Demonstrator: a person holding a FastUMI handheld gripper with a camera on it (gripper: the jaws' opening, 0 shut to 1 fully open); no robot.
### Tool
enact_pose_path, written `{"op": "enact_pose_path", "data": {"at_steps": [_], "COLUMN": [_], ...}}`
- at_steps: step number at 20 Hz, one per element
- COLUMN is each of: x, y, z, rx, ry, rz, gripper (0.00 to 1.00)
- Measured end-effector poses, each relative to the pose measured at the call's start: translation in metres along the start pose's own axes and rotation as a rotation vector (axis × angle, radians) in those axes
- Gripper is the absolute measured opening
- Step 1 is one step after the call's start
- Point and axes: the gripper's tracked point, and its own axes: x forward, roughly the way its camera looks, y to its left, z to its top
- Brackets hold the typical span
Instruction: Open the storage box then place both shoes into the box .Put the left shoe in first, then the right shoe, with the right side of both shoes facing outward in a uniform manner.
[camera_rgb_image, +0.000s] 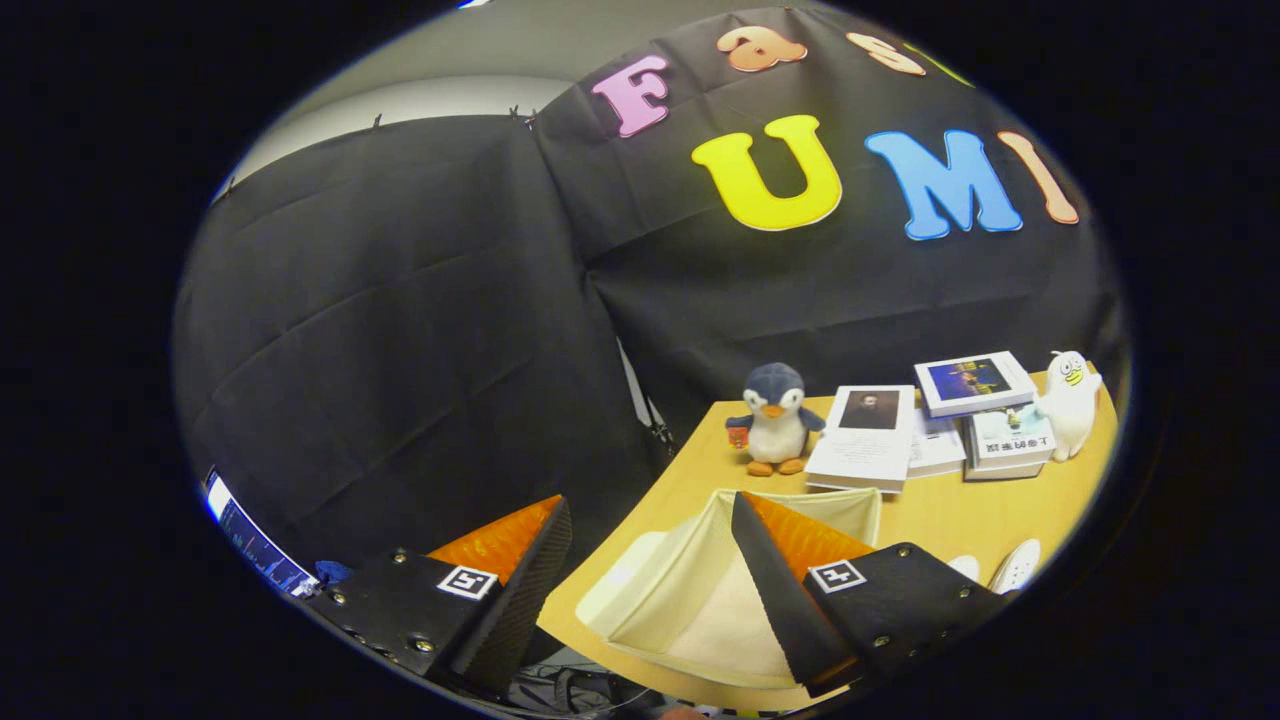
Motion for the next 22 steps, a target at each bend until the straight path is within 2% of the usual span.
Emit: {"op": "enact_pose_path", "data": {"at_steps": [9,17,22], "x": [-0.043,-0.065,-0.067], "y": [-0.122,-0.211,-0.252], "z": [0.001,-0.045,-0.084], "rx": [0.012,0.027,0.013], "ry": [-0.019,0.059,0.145], "rz": [-0.18,-0.322,-0.372], "gripper": [0.97,0.97,0.98]}}
